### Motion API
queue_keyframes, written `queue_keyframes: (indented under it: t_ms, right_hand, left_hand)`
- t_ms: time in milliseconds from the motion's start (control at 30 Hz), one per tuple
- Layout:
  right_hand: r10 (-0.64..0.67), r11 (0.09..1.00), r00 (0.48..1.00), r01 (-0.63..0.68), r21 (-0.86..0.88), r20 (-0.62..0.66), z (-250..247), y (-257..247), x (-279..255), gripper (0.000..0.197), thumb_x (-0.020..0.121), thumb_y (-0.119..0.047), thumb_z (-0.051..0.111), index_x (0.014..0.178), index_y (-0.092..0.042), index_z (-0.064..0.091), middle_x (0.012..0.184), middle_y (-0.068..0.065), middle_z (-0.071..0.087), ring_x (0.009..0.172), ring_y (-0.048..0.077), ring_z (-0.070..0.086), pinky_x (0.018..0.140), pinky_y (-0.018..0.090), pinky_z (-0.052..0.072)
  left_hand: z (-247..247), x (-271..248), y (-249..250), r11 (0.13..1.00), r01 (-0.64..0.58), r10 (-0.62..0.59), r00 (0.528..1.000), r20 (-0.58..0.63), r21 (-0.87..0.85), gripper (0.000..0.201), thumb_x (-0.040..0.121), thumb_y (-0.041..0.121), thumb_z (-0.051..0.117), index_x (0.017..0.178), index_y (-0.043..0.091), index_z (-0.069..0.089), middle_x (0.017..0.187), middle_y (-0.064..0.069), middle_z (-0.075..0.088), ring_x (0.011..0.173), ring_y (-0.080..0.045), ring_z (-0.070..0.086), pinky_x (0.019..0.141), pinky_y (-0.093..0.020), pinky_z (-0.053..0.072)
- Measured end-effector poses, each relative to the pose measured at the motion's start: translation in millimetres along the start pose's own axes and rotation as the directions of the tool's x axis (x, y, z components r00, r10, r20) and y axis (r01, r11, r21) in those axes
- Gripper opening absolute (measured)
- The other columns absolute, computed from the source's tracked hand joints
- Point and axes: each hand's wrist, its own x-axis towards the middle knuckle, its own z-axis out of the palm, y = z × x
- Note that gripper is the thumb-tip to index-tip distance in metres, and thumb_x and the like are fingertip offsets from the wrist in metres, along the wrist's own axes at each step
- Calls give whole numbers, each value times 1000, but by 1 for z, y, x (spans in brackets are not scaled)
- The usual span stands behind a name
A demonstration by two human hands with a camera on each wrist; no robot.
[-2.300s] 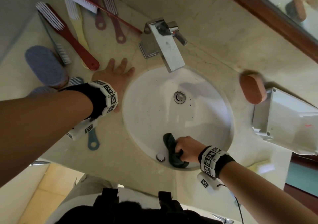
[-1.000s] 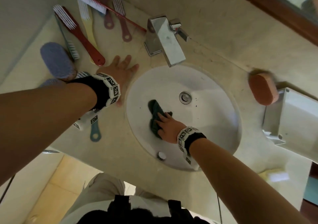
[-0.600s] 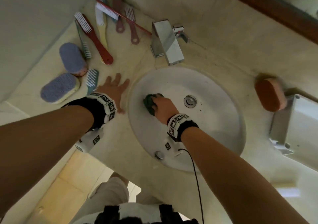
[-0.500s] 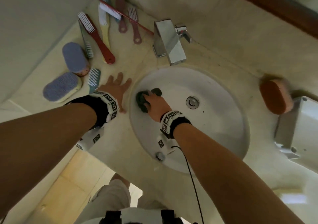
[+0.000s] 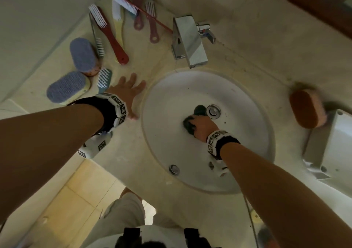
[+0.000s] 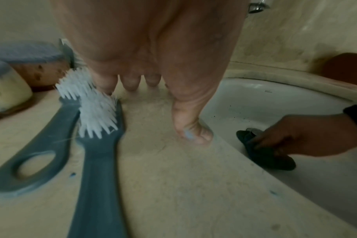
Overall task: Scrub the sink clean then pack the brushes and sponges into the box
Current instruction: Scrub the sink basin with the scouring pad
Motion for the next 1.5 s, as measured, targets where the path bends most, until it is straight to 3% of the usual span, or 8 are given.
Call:
queue_keyframes:
  t_ms: [133,333,500,667,867,1033,1233,1500]
  right_hand:
    - [-65,941,974,132,311,-218,-12,-49,-7,23,96,-18,56,113,-9,67,119,9,66,110,27,60,89,20,38]
    - [-506,862,861,506,24,45,39,-83,-15,38,96,-10,53,134,-11,57,155,11,33,134,37,42,116,40,29]
    - [-338,788,864,477,-390,374,25,3,-31,59,88,3,56,142,-19,48,162,2,16,148,35,7,114,46,32]
    - [-152,814,933,306,-494,328,6,42,-35,63,87,-2,58,146,-20,42,160,6,20,144,36,23,112,41,36]
    - [28,998,999,-27,49,-28,-37,-2,-17,32,94,-15,57,125,-12,64,121,10,63,112,28,59,99,31,45]
    - [423,625,838,7,781,-346,-57,-48,18,27,91,-17,63,117,-12,69,109,6,70,102,23,65,100,39,50]
    - [452,459,809,150,876,-376,-30,-141,52,36,93,-18,59,128,-10,63,131,11,61,121,27,55,109,40,41]
    - [-102,897,948,219,385,-301,19,-123,34,46,98,-9,49,144,-11,45,157,11,29,142,34,30,119,34,20]
  left_hand:
    - [-1,1,-1,1000,-6,6,1000,13,-5,132,66,51,83,152,33,-16,160,-3,-23,148,-37,0,114,-55,27]
    - [-2,2,-1,1000,4,-4,1000,31,0,133,66,52,83,151,34,-17,159,-2,-24,148,-35,-1,113,-55,27]
    - [-2,1,1,1000,12,-12,1000,7,2,134,64,53,84,152,34,-15,160,-2,-21,148,-35,1,113,-53,27]
    - [-5,0,1,1000,15,-14,1000,15,-10,134,64,51,85,152,34,-15,160,-2,-20,149,-35,1,113,-51,25]
    - [-18,6,0,995,-11,14,999,-30,98,130,63,60,81,154,32,-7,162,-6,-9,149,-33,7,116,-48,27]
    - [-36,26,1,998,-55,56,998,-26,44,142,55,48,90,153,31,-12,161,-5,-19,147,-39,-2,114,-57,25]
    - [-41,38,-8,992,-107,103,993,55,65,149,53,53,89,149,34,-22,158,-4,-27,146,-41,-8,115,-59,20]
    - [-44,41,-7,990,-131,127,988,87,45,154,50,51,91,147,33,-27,156,-4,-32,145,-43,-9,116,-56,21]
